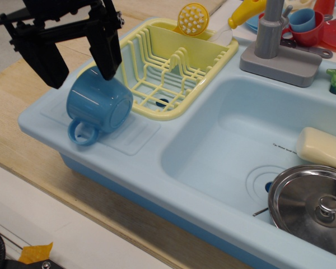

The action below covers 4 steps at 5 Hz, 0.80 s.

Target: Flip cup upright

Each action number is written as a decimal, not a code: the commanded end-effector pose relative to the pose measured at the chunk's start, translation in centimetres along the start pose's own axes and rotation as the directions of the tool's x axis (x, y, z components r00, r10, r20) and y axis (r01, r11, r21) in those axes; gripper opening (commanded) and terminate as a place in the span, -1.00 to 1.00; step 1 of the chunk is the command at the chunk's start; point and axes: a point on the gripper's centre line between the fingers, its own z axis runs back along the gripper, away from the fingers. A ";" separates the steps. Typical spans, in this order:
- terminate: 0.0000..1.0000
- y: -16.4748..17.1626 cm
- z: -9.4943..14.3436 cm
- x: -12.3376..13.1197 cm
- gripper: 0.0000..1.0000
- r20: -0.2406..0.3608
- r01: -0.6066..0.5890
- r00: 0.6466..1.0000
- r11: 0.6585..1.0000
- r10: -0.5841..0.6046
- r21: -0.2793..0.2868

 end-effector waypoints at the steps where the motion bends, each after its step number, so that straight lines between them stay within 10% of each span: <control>1: -1.00 0.1 -0.6 0.0 1.00 -0.002 -0.017 1.000 1.000 0.017 -0.023; 2: -1.00 0.0 -1.3 -0.2 1.00 -0.004 -0.028 1.000 0.999 0.028 -0.043; 3: -1.00 0.0 -1.6 -0.4 -1.00 -0.007 -0.029 1.000 0.998 0.029 -0.055; 4: -1.00 0.0 -1.7 -0.4 -1.00 -0.008 -0.023 1.000 0.998 0.022 -0.053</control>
